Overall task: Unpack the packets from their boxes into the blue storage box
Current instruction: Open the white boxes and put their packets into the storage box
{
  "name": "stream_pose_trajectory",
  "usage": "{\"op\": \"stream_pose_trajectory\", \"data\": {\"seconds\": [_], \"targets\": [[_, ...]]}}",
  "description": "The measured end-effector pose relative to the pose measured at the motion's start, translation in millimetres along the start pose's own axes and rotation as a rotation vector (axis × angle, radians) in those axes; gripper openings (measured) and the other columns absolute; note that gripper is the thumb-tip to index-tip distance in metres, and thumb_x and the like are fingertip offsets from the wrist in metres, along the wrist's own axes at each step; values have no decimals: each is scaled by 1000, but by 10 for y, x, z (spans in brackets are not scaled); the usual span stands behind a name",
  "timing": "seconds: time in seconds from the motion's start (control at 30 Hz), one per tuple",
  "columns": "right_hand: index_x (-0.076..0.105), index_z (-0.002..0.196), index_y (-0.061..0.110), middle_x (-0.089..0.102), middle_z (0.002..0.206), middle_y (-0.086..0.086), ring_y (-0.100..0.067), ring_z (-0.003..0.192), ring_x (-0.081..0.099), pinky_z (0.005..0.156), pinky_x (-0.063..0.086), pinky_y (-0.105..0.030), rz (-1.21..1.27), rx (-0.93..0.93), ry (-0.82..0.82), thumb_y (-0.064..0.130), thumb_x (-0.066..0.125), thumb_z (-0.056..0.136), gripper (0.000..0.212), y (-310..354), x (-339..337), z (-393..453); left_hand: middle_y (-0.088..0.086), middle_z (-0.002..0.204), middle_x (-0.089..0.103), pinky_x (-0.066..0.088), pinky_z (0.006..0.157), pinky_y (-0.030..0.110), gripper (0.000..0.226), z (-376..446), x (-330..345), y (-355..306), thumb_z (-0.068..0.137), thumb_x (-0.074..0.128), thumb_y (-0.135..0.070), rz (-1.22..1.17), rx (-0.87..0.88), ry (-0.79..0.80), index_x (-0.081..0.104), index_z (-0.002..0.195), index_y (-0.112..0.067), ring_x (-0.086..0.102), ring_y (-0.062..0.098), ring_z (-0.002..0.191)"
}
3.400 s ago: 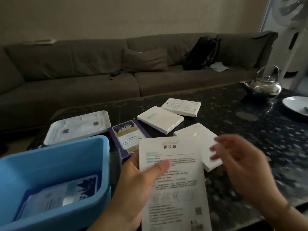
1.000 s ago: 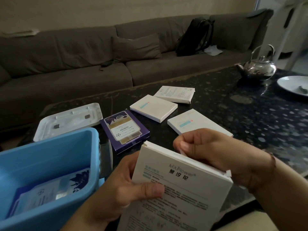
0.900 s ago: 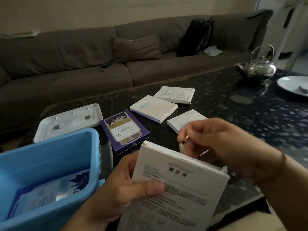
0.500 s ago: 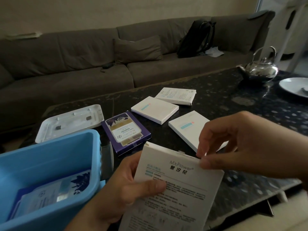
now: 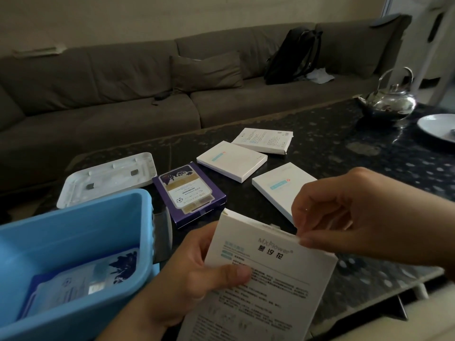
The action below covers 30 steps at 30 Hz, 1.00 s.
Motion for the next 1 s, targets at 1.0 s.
{"op": "stream_pose_trajectory", "data": {"seconds": [1.0], "targets": [[66,98,9,76,87,-7,-19,76,74,50,60,-33,613,48,-341,19,70,69,30,-291,-101,116,10,95,76,61,70,32,23,2,-11,-183,71,75,-11,-31,253,-336,73,87,-27,74,28,90]]}}
Point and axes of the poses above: each hand's wrist, its own z-axis towards the middle knuckle, its own x-axis out of the palm, y = z × x, the point moved 7 cm from there along z, towards the middle knuckle
